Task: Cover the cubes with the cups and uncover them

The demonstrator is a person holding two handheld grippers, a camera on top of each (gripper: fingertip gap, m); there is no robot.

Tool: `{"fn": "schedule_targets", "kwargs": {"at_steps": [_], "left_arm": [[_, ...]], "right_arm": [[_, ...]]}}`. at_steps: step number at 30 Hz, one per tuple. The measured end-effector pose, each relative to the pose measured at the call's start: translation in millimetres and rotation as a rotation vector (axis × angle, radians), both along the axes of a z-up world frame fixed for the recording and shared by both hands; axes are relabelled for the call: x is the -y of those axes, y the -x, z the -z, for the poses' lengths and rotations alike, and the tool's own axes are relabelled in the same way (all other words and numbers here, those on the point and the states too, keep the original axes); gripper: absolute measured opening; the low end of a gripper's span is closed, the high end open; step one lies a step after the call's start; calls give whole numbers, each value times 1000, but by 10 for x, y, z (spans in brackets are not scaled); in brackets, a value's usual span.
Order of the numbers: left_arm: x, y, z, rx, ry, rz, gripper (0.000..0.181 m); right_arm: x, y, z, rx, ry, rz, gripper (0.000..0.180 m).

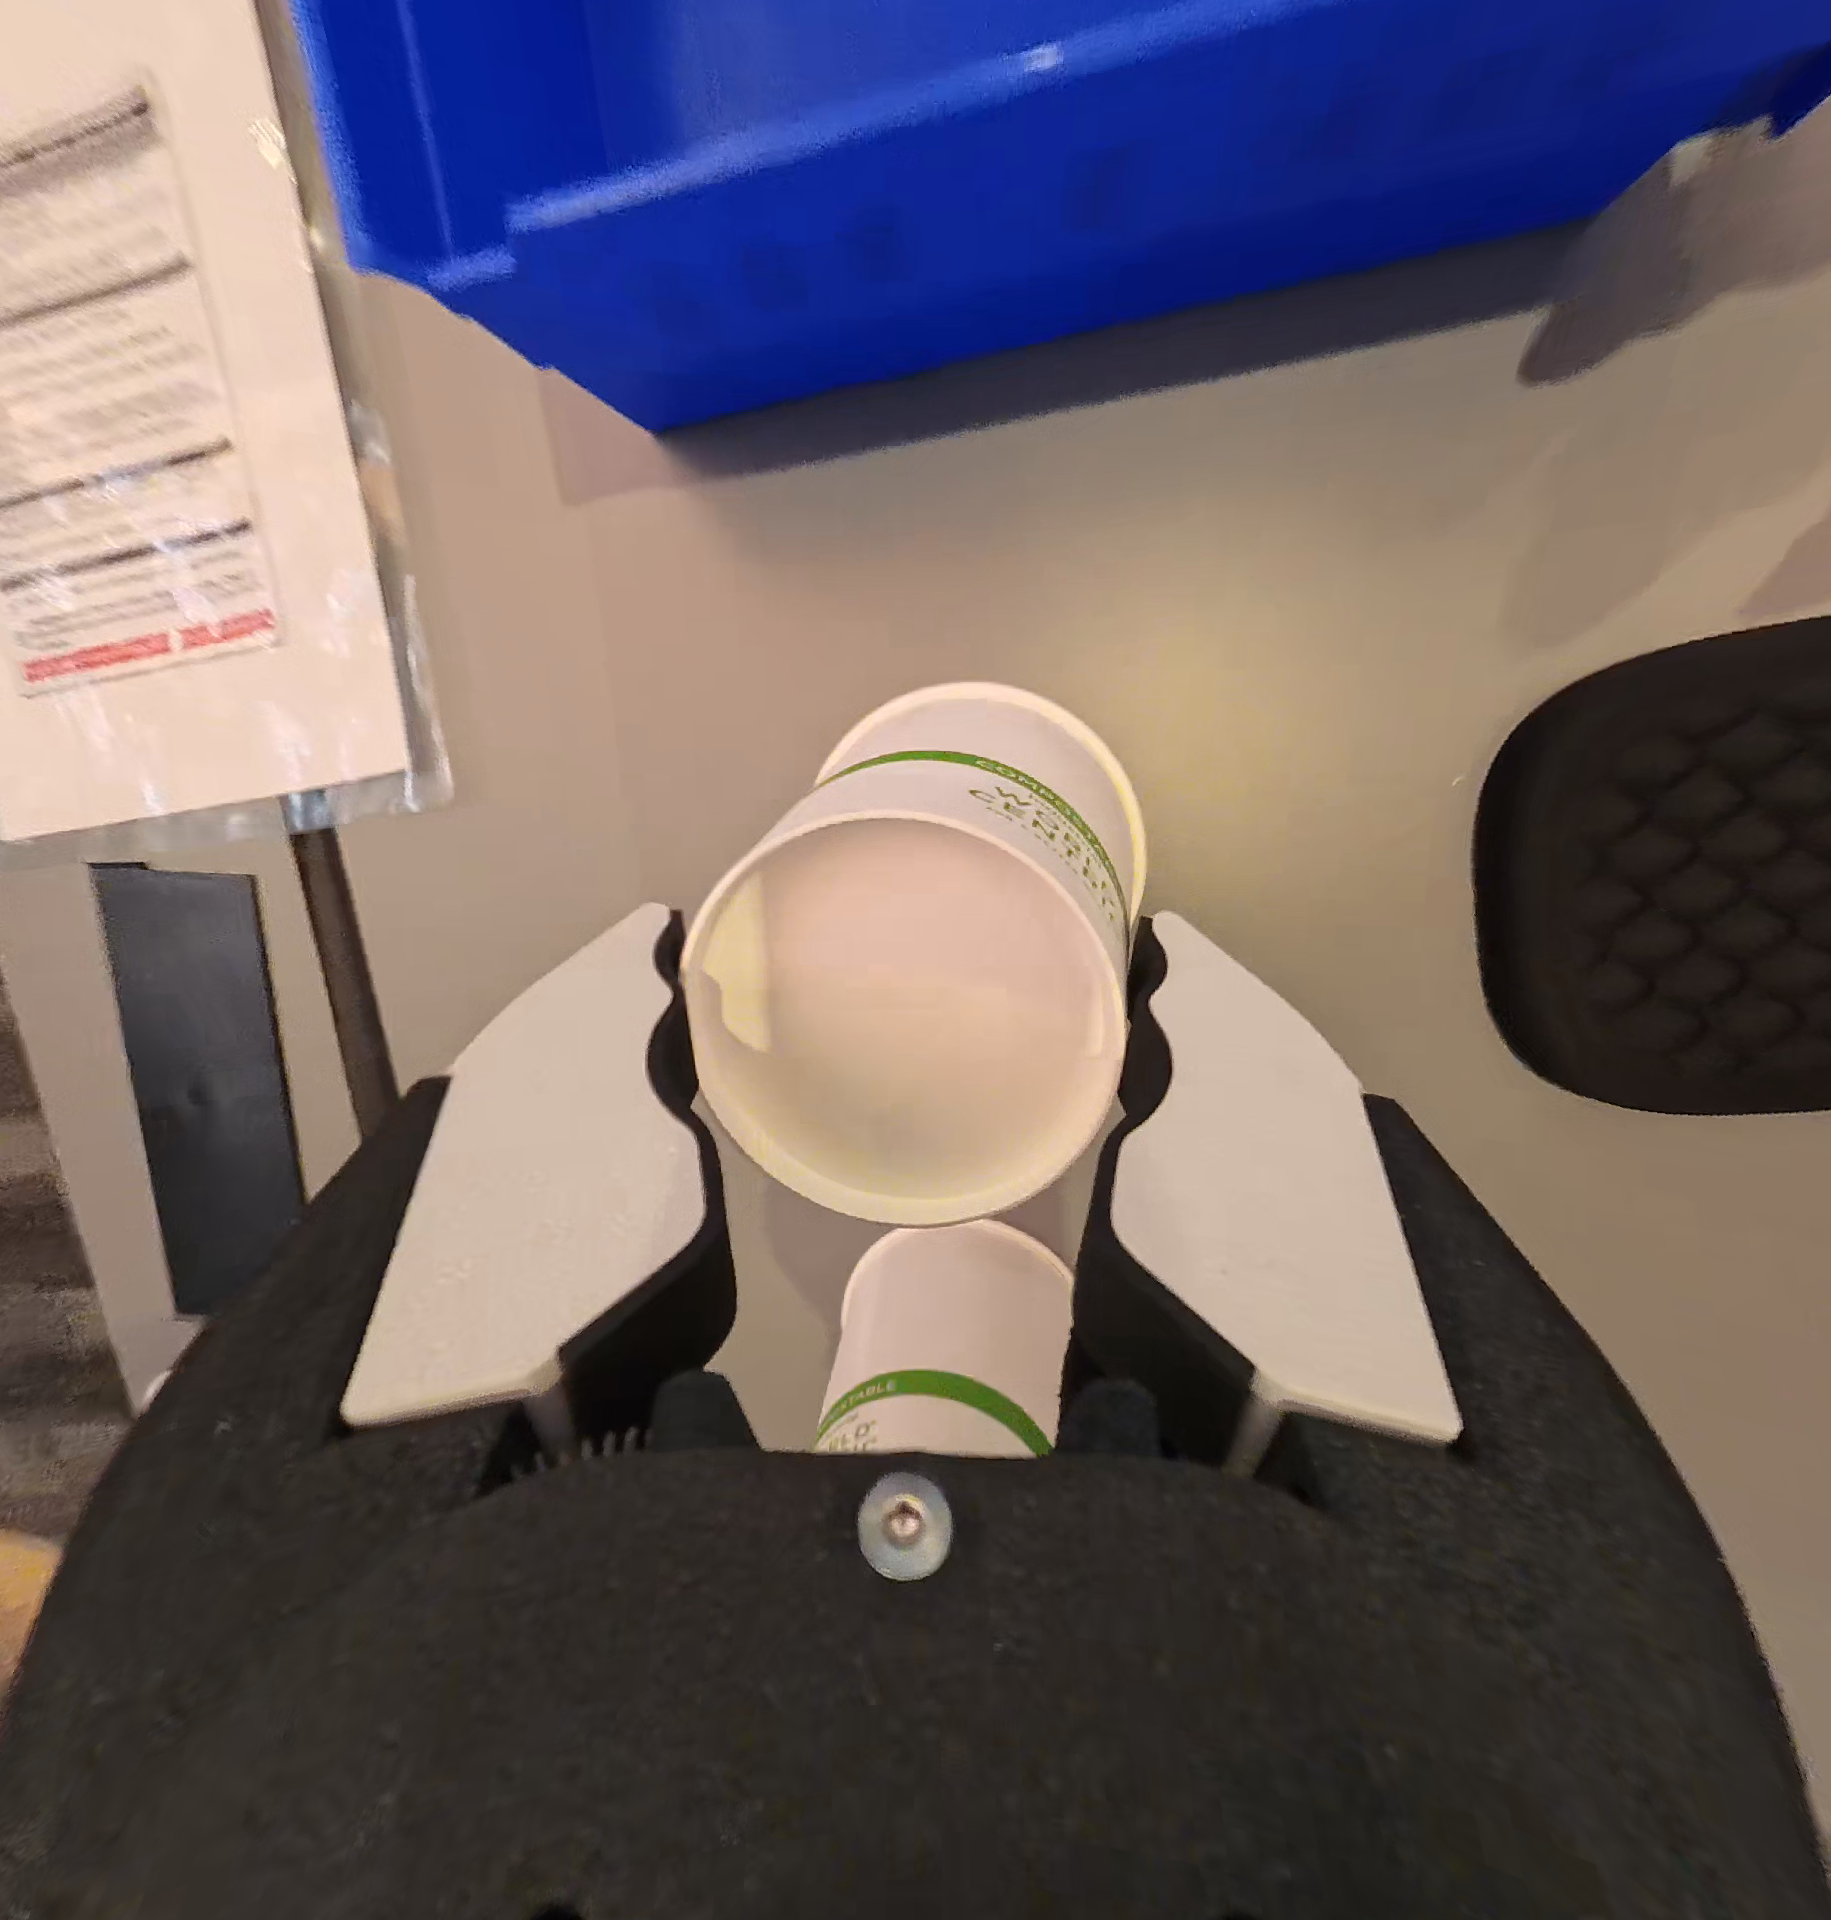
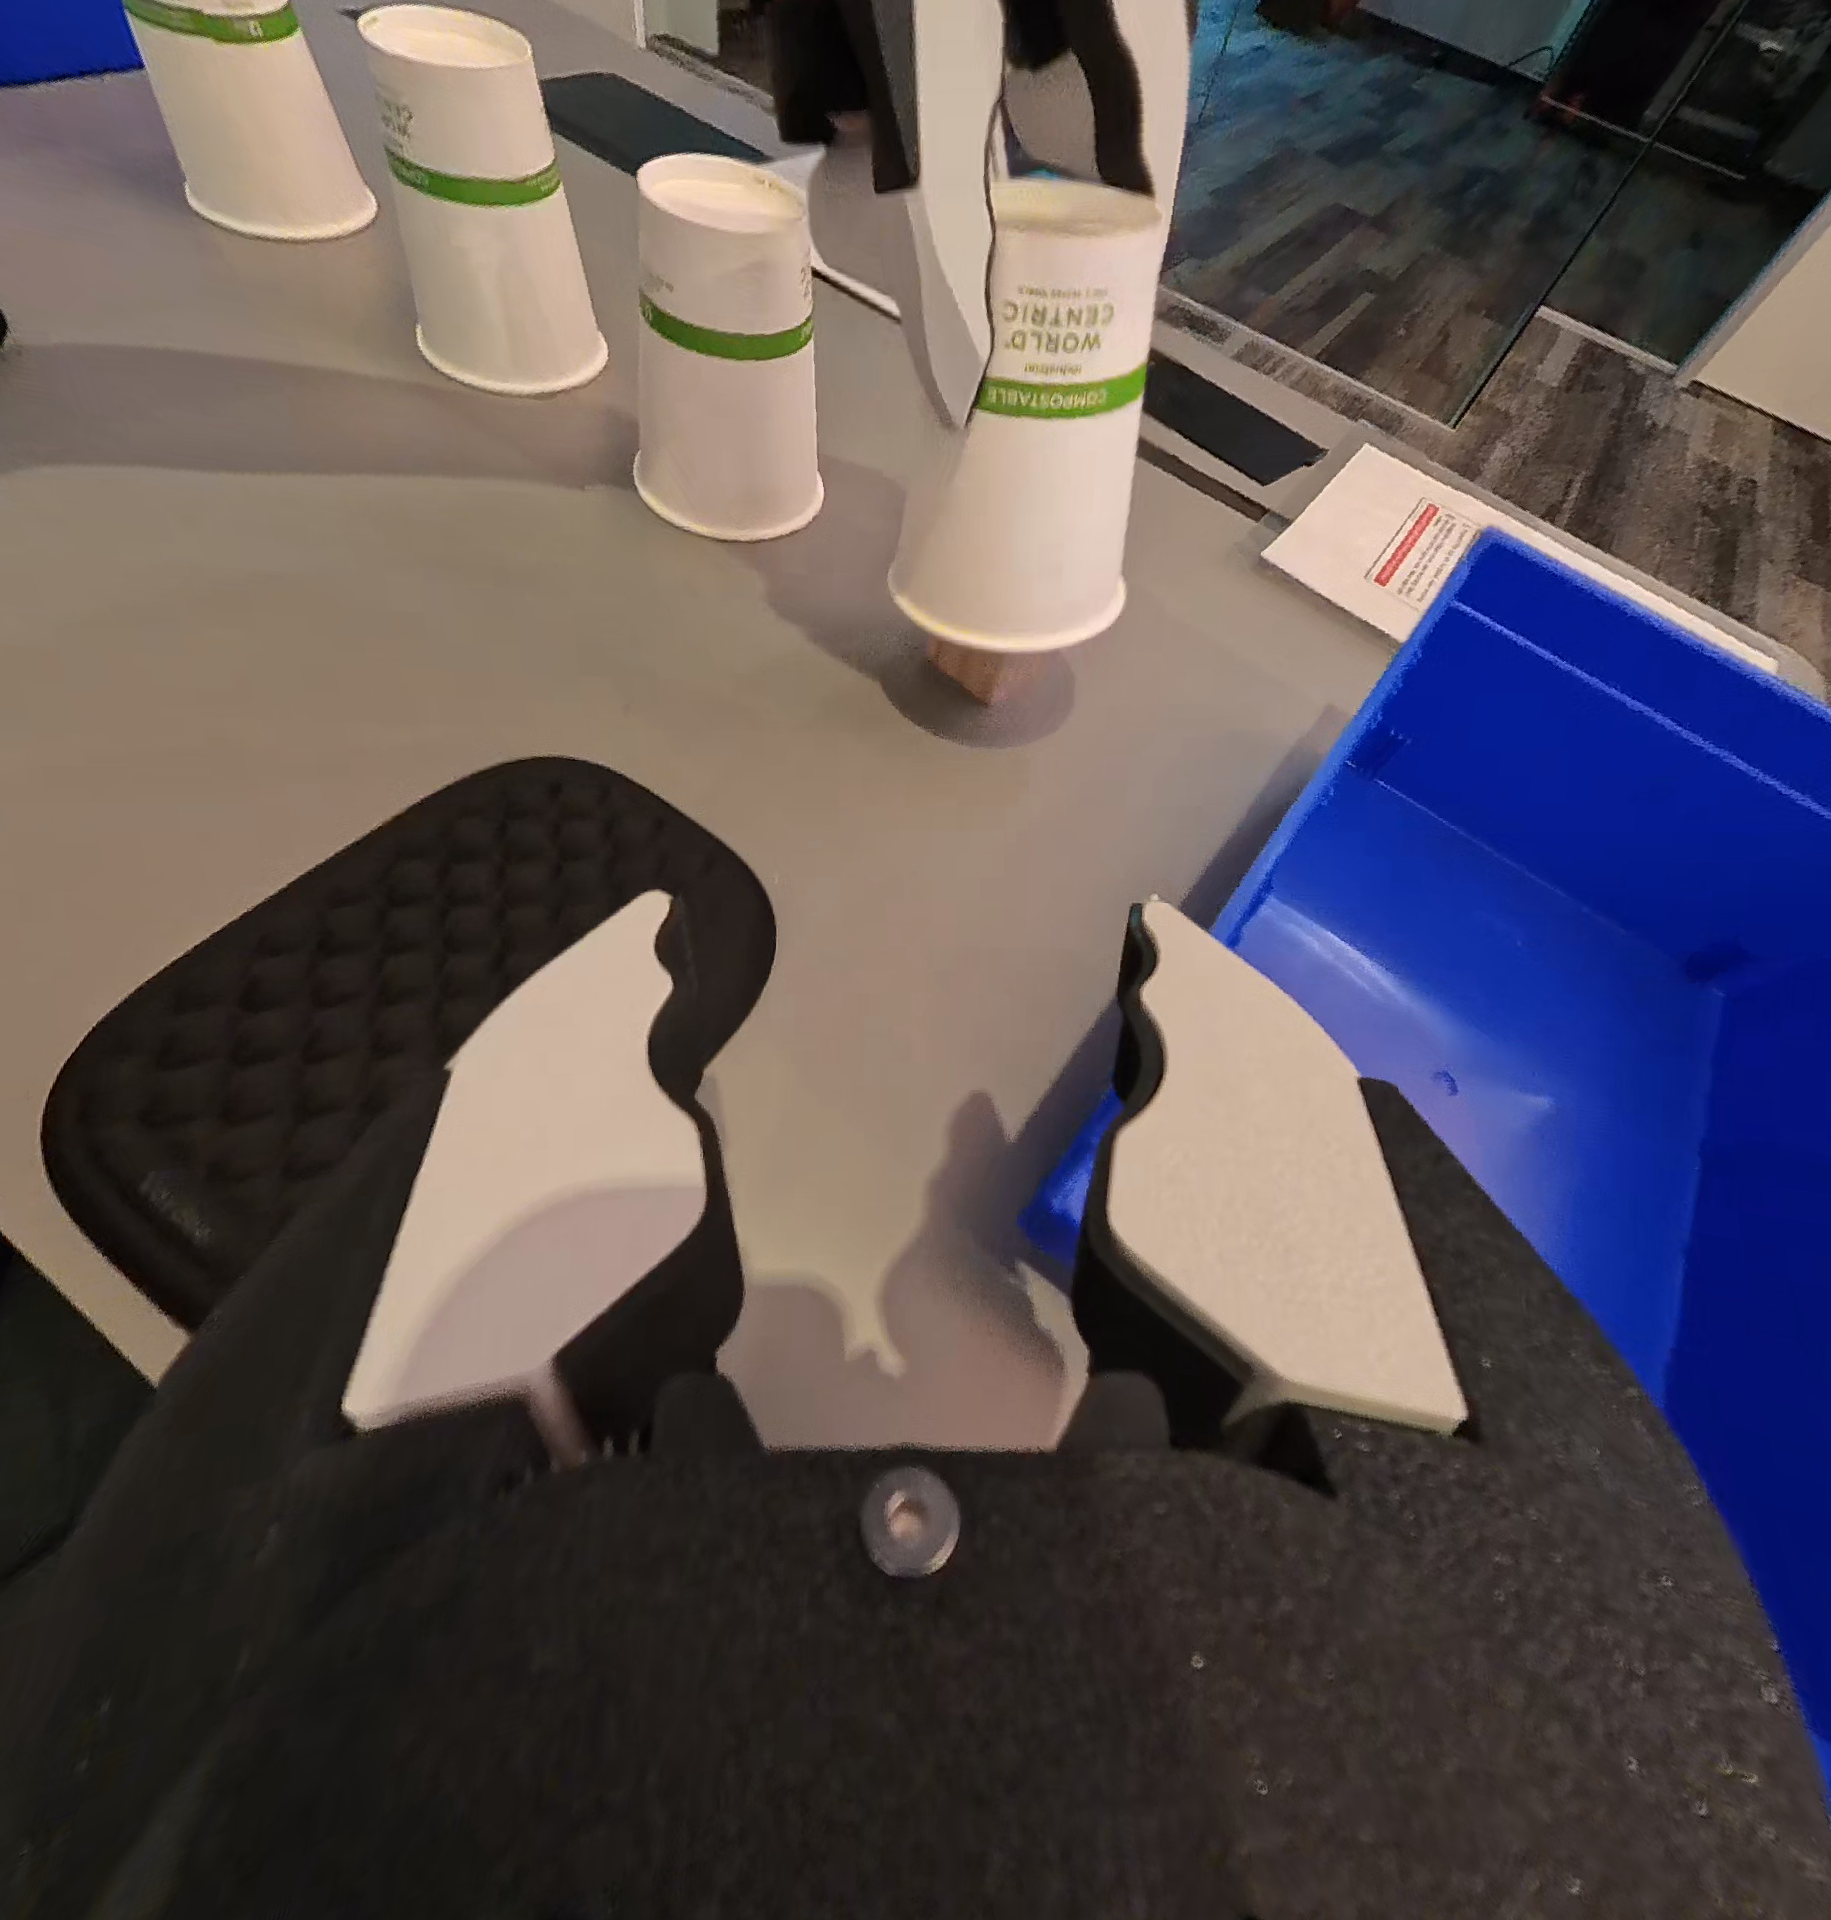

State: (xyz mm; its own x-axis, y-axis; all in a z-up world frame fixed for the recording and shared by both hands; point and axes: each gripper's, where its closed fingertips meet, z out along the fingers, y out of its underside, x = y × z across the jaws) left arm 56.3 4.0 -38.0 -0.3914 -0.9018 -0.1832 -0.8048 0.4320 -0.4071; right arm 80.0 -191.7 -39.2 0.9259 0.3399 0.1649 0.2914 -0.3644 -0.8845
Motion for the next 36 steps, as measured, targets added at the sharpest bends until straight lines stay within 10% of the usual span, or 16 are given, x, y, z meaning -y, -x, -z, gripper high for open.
{"fn": "schedule_targets", "kwargs": {"at_steps": [14, 36], "left_arm": [[826, 348, -1498, 567, 241, 167, 80], [1126, 871, -1648, 678, 403, 245, 80]], "right_arm": [[-692, 629, -898, -509, -359, -215, 64], [-477, 1248, -1492, -672, -580, -550, 2]]}}
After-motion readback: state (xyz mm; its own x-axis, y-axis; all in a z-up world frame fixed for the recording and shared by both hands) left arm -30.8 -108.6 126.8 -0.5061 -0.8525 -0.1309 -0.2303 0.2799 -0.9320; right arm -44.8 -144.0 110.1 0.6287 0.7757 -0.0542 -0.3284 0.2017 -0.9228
